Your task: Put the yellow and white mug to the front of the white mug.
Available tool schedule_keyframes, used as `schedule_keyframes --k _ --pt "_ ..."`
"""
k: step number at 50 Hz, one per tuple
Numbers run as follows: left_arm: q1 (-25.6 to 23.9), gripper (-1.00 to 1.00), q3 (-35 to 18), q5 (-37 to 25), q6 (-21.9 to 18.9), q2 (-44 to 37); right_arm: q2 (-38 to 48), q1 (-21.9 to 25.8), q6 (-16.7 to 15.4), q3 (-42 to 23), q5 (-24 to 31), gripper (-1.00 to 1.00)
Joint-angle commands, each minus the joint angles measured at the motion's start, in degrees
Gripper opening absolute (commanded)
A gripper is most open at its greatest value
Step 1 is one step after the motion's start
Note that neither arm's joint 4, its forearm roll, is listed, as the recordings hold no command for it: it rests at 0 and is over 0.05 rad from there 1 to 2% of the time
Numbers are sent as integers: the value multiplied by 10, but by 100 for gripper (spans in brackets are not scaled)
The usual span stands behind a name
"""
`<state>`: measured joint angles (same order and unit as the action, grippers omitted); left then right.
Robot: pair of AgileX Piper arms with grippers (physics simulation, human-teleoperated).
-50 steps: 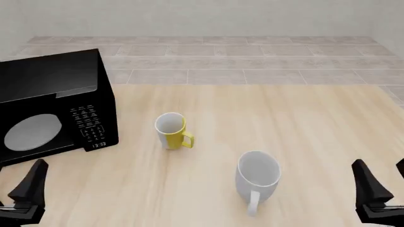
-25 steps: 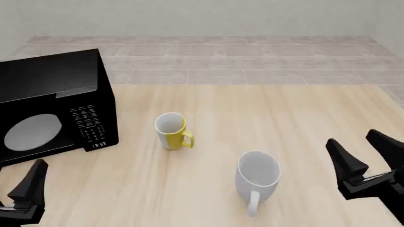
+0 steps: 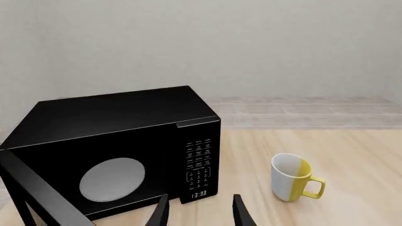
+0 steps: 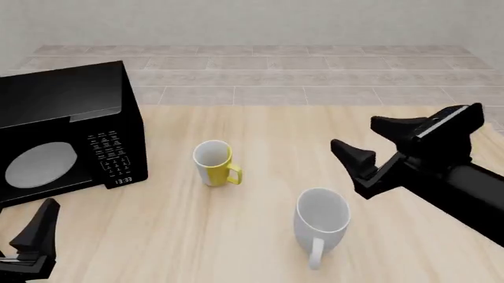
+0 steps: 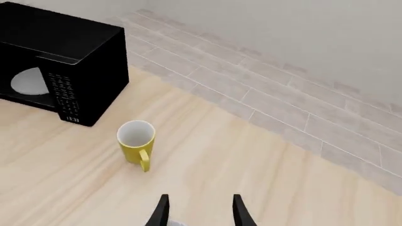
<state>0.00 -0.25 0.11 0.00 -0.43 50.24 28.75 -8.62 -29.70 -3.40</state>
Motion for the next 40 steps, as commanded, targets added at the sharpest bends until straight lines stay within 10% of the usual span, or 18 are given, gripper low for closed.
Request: schedule_keyframes --k 1,40 --pt "0 100 0 0 0 0 110 41 -39 -81 21 100" --pt "0 100 0 0 0 0 331 140 -23 -214 45 100"
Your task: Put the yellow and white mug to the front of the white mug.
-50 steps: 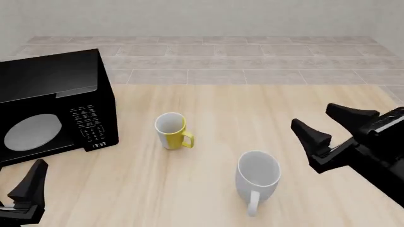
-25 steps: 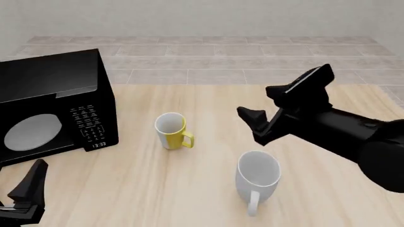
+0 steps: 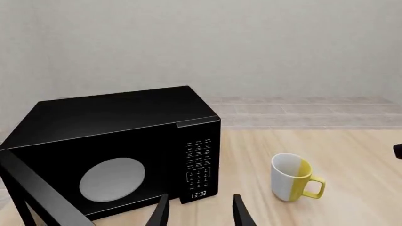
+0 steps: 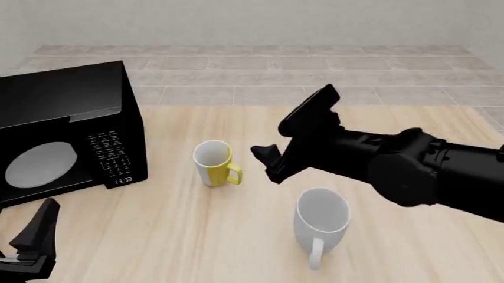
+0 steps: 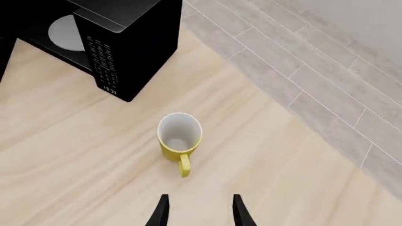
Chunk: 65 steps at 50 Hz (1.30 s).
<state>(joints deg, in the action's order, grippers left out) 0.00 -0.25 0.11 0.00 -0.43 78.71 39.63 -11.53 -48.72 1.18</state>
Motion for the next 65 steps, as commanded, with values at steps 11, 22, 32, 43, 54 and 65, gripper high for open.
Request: schedule_keyframes --k 11,22,32,43,54,65 --pt "0 100 0 0 0 0 94 28 1 -51 -6 100" --pt "0 100 0 0 0 0 134 14 -7 -74 -14 100" --pt "0 100 0 0 0 0 177 9 -11 -90 -31 100" --pt "0 100 0 0 0 0 213 6 -11 -96 -49 100" --pt "0 100 0 0 0 0 233 37 8 -105 -64 100" --pt "0 100 0 0 0 0 256 44 11 -107 -79 100"
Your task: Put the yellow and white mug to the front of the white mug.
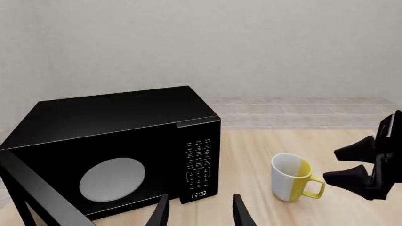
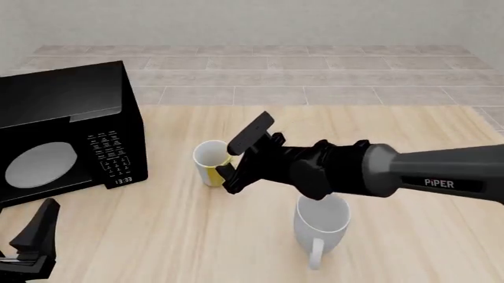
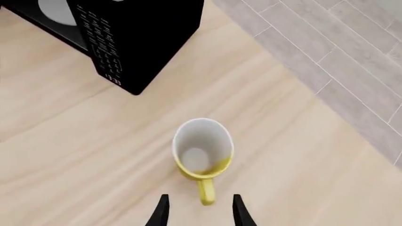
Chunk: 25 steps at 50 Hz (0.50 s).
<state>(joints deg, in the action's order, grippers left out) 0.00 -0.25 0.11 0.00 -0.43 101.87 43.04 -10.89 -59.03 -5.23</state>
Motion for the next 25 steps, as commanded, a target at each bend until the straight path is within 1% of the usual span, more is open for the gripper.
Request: schedule_keyframes --k 1,18,25 --pt "0 100 0 0 0 0 31 10 7 -5 -17 100" --pt "0 100 0 0 0 0 71 -7 3 -19 -23 100" --pt "0 100 0 0 0 0 93 -25 -1 -27 -27 100"
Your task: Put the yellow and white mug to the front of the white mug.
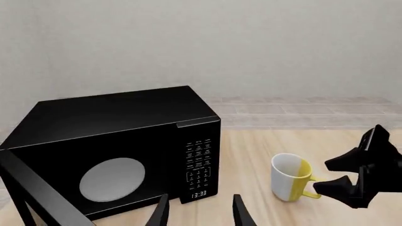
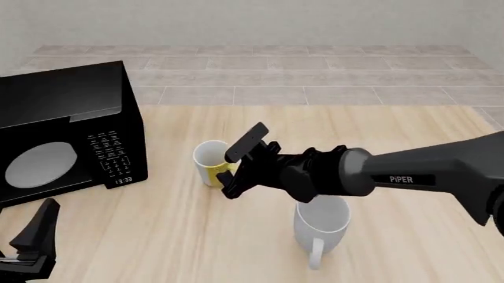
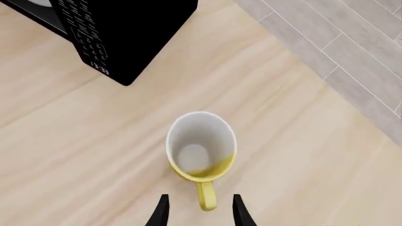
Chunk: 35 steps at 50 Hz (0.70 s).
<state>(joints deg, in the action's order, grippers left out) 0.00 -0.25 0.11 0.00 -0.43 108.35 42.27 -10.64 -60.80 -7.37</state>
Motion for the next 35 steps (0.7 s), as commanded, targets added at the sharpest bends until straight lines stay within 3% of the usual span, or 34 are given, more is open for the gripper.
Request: schedule_keyframes --k 1,15,16,34,35 --pt "0 100 0 0 0 0 31 -19 -3 -10 -6 100" --pt "0 100 0 0 0 0 67 -21 20 -31 -7 100" --pt "0 100 0 0 0 0 72 -22 42 -36 -2 100" --pt "0 100 0 0 0 0 111 -18 38 -55 12 100" --pt "0 100 0 0 0 0 104 -21 41 -51 8 -100"
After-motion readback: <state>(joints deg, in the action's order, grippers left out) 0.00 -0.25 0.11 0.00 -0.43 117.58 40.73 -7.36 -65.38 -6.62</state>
